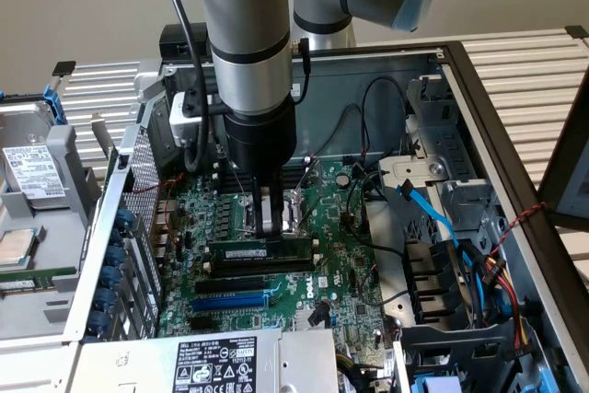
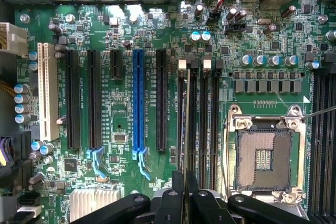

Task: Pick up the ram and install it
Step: 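Insert the ram into the slot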

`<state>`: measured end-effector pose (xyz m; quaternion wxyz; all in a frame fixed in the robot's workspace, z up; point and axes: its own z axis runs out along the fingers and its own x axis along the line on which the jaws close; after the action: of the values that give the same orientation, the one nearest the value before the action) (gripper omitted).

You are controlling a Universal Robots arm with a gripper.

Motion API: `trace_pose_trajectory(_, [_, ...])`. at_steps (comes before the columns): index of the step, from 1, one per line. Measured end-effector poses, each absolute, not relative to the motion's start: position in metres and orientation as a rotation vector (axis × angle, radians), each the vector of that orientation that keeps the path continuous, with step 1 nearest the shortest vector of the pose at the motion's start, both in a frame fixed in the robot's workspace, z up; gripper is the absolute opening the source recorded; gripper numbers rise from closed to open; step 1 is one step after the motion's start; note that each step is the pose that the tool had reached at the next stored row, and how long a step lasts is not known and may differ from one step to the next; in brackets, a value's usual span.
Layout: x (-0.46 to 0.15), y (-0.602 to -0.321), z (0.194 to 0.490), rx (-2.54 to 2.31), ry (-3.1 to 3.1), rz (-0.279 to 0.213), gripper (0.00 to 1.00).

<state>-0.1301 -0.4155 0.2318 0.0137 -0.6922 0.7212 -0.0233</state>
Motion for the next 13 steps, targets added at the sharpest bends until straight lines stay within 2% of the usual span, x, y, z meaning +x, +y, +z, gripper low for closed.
trace_pose_trajectory(13, [-0.1301, -0.4155, 0.2318, -2.173, 2.226, -0.076, 0.13])
